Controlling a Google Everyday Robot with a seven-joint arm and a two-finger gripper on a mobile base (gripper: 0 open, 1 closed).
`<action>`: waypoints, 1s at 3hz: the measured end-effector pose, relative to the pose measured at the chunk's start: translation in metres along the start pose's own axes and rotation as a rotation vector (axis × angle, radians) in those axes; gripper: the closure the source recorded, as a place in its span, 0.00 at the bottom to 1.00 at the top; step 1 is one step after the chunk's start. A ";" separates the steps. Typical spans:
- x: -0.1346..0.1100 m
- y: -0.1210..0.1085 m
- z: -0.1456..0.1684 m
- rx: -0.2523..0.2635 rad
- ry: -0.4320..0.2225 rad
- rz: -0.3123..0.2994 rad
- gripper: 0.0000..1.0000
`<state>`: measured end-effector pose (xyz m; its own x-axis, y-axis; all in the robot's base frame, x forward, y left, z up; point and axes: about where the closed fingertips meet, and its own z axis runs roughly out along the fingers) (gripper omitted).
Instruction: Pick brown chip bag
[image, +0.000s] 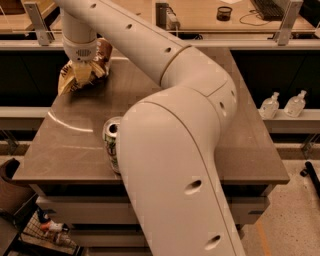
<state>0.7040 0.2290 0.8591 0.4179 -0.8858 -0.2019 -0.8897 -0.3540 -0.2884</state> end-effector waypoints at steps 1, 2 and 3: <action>0.006 -0.004 -0.021 0.026 -0.005 0.001 1.00; 0.011 -0.009 -0.049 0.068 -0.002 -0.001 1.00; 0.017 -0.012 -0.078 0.127 -0.022 -0.004 1.00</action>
Offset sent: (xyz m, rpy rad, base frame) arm 0.0038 -0.0391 0.0889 0.0477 -0.1104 -0.0229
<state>0.7077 0.1948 0.9326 0.4263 -0.8772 -0.2208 -0.8581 -0.3150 -0.4055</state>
